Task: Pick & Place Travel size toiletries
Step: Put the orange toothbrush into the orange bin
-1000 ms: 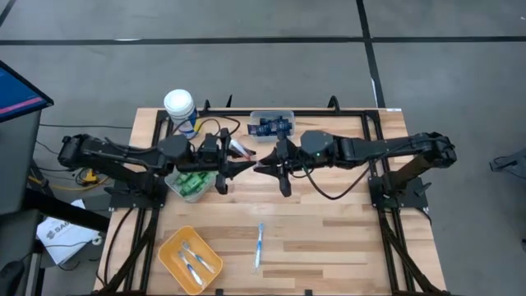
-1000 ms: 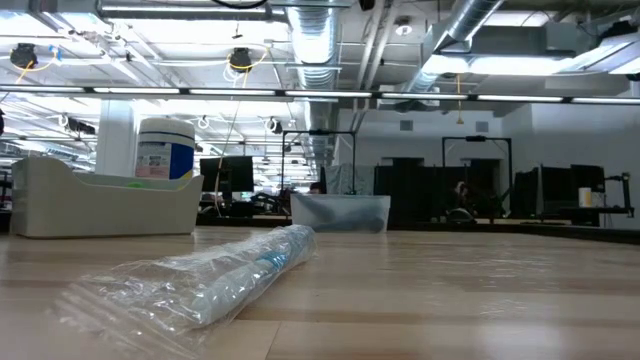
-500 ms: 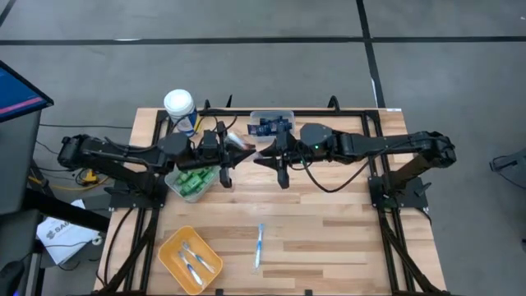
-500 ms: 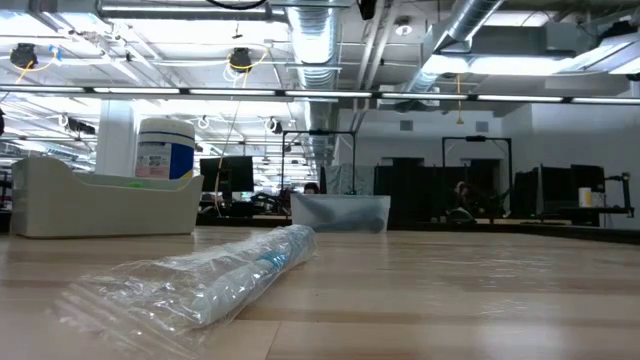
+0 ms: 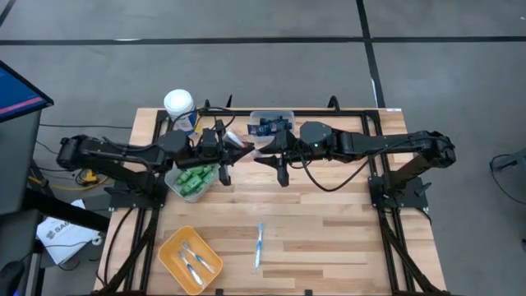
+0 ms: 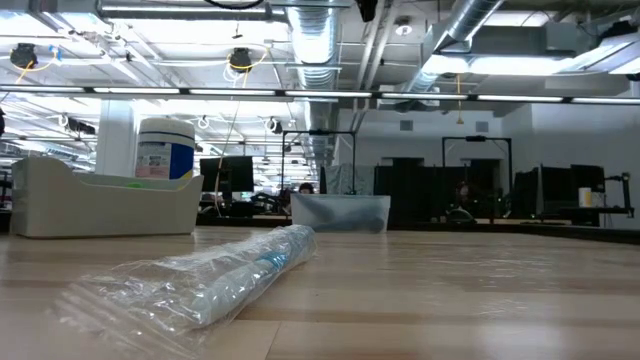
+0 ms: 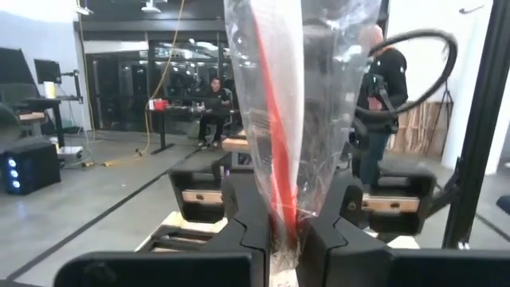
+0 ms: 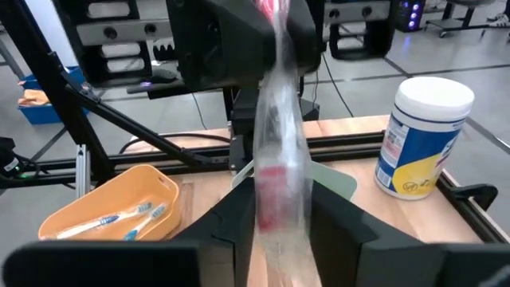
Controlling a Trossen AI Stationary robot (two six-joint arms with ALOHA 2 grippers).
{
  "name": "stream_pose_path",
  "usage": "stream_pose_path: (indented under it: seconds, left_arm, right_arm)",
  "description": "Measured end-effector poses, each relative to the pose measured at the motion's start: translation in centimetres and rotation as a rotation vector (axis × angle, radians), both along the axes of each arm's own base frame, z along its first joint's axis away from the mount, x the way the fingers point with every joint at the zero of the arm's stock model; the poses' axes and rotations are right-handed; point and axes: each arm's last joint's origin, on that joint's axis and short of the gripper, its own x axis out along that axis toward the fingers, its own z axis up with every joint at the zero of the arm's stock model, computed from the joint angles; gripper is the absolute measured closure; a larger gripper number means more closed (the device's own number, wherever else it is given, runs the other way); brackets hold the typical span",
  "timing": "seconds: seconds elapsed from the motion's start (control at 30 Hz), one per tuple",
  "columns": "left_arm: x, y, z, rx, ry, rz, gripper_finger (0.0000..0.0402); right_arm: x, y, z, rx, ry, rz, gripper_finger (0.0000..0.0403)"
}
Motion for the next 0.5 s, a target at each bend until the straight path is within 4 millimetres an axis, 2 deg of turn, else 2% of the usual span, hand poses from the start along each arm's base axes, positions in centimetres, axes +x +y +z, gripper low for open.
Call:
stream_pose_path:
  seconds: [0.13,0.33,0.4,0.5]
  left_arm:
    - [-0.5,0.0,0.2,0.003,0.008,0.004,0.0385]
    - [-1.1,0.1,0.7,0.003,-0.006,0.008,0.0385]
    - [-1.2,0.1,0.6,0.004,0.022,0.01,0.0385]
    - [-1.5,0.1,0.5,0.006,0.04,0.012,0.0385]
  right_arm:
    - [0.0,0.1,0.0,-0.003,0.001,0.005,0.0263]
    - [0.0,0.1,0.0,0.027,0.0,-0.002,0.0172]
    - [0.0,0.2,0.0,0.045,0.001,-0.006,0.0153]
    - [-0.1,0.5,-0.3,0.049,0.027,0.004,0.0144]
